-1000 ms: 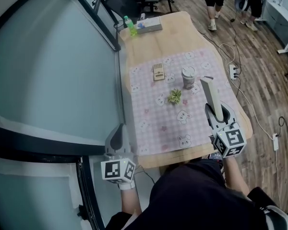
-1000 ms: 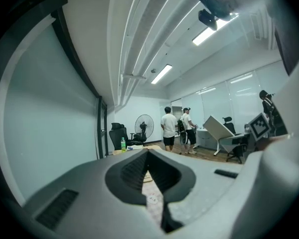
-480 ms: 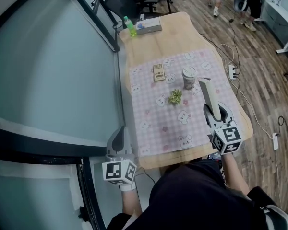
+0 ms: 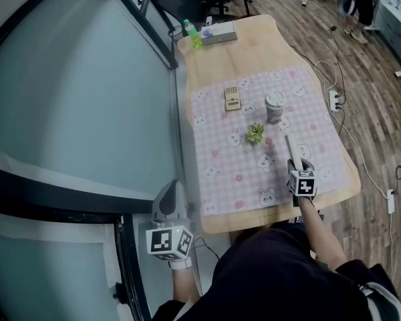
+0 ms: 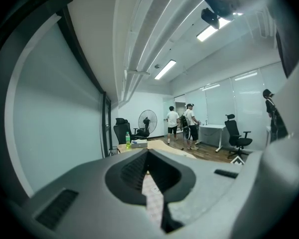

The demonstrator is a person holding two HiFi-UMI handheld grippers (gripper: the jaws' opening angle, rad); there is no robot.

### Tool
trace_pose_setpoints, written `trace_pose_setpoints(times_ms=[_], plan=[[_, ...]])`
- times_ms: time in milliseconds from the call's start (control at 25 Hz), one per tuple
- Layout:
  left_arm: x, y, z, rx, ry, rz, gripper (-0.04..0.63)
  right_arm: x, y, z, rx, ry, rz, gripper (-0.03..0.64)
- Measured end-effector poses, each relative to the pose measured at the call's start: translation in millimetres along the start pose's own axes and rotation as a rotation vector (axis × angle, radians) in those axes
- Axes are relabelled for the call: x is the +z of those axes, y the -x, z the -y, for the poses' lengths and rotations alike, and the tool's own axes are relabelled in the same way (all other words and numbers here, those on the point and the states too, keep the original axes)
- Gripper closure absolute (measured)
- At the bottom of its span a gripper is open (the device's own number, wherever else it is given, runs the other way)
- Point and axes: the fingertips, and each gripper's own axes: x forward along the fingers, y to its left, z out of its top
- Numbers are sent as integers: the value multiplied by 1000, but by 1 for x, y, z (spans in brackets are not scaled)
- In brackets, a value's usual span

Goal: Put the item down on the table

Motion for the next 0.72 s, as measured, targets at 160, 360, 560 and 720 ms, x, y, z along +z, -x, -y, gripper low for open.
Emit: trace_pose_setpoints(times_ms=[160,360,560,720], plan=[[-7,6,2,-4,1,-24,595,-58,-29,15,-66,-83,-154,469],[-11,9,5,-14,-10,-48,596,-95,-38,25,-129,-59,-236,476],[-10,7,4,-18,-15,-52,595,-95,-42,22,-121,-127,-206,476],[-10,3,14,-47,-22,-65,595,-92,-40,23,-136,-97,-207,476]])
